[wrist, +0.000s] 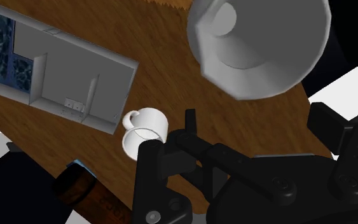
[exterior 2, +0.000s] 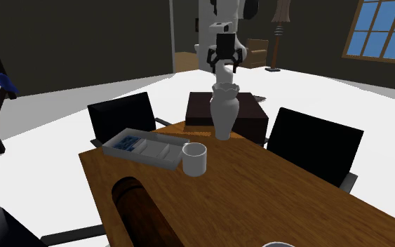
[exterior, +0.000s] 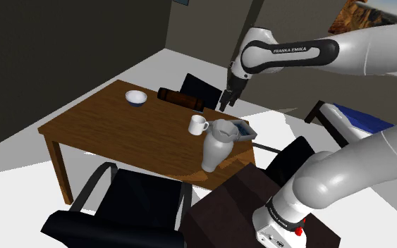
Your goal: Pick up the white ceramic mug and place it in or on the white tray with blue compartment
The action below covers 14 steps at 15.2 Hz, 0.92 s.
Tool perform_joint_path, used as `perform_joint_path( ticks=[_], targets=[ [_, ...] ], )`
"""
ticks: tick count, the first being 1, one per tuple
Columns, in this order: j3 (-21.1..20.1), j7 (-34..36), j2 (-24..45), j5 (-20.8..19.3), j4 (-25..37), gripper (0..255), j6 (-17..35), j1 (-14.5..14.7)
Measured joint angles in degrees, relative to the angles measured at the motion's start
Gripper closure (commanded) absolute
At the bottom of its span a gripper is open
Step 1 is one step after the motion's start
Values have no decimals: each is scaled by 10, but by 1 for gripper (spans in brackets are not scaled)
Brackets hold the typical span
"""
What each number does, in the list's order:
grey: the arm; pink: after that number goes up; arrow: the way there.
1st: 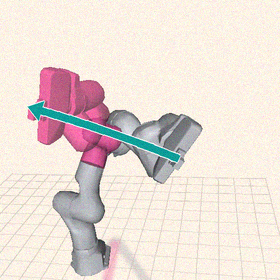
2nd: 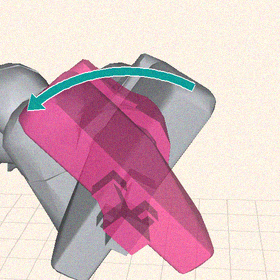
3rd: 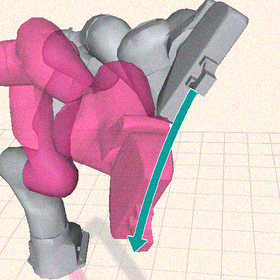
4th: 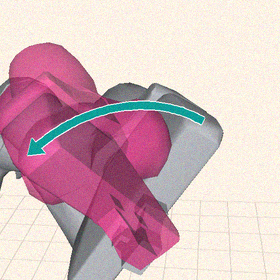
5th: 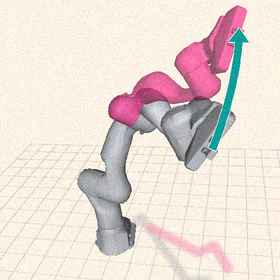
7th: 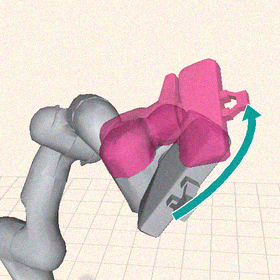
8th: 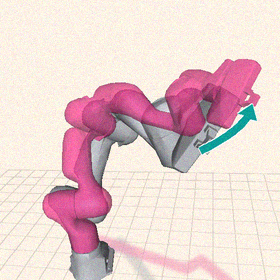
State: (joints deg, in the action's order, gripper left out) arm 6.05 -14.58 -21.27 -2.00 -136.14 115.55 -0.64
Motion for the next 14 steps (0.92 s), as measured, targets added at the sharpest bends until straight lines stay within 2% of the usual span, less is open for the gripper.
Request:
perform_joint_path(
  ticks=[8, 14],
  targets=[
    [20, -36, 166, 16, 54, 0, 110, -3],
    [25, -66, 298, 41, 118, 0, 176, -10]
  ],
)
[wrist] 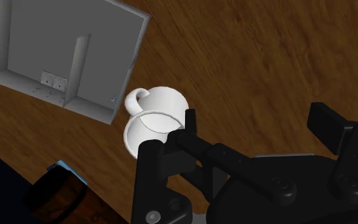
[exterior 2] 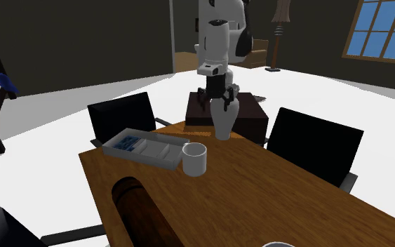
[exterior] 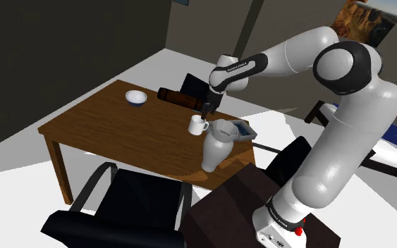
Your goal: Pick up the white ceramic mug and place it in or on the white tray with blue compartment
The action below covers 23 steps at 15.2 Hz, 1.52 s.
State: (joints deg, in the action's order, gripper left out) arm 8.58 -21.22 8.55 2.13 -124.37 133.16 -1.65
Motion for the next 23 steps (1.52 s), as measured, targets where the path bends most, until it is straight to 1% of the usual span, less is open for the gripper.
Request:
perform_joint_path(
  ticks=[3, 5, 10, 11, 14, 19, 23],
  targets=[
    [0, -19, 73, 14, 58, 0, 14, -10],
    [-3, -25, 112, 21, 84, 0, 26, -13],
    [-11, -41, 235, 38, 198, 0, 33, -30],
    [-12, -44, 251, 40, 212, 0, 34, -33],
    [-14, -47, 279, 43, 229, 0, 45, -36],
    [-18, -50, 306, 47, 234, 0, 67, -40],
    [-18, -50, 311, 47, 235, 0, 71, -40]
  ],
)
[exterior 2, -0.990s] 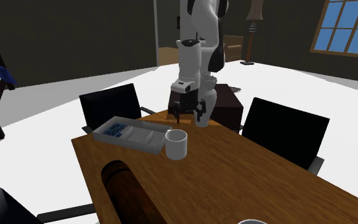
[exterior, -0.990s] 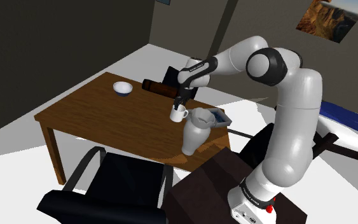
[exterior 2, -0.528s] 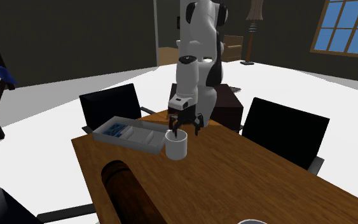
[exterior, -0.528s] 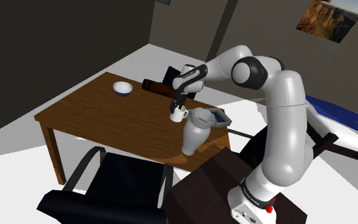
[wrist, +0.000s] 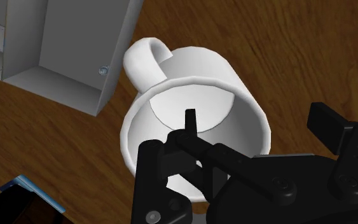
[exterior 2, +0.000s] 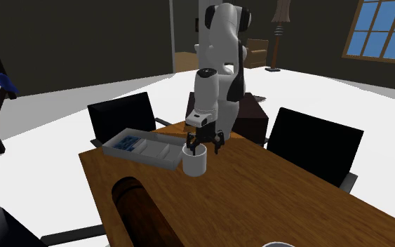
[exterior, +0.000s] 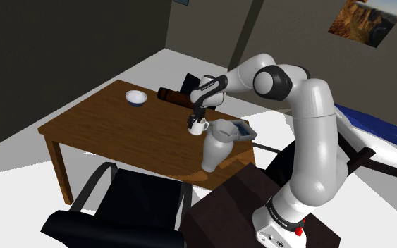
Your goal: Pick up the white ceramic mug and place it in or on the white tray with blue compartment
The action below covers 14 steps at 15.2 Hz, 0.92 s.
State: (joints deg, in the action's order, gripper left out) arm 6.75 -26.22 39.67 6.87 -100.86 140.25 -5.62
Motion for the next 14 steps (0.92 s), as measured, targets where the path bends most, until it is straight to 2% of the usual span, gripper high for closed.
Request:
perform_joint_path(
  ticks=[2, 3, 14],
  targets=[
    [0, 0, 0, 0, 0, 0, 0, 0],
    [0, 0, 0, 0, 0, 255, 0, 0],
    [0, 0, -3, 0, -1, 255, -2, 0]
  ],
)
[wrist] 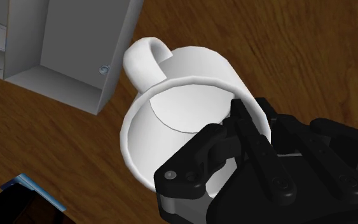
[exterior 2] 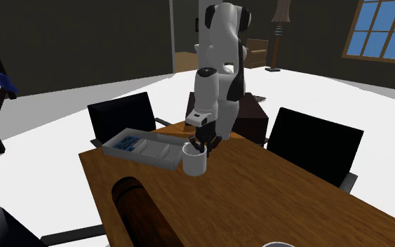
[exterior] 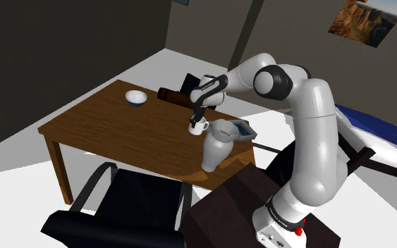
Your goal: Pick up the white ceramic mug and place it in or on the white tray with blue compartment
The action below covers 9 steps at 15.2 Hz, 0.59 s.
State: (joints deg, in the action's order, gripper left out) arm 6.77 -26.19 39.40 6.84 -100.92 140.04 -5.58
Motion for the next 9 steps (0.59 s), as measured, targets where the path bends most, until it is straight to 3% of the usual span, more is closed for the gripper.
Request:
perform_joint_path(
  ticks=[9],
  targets=[
    [6, 4, -48, -7, -5, 255, -43, 4]
  ],
)
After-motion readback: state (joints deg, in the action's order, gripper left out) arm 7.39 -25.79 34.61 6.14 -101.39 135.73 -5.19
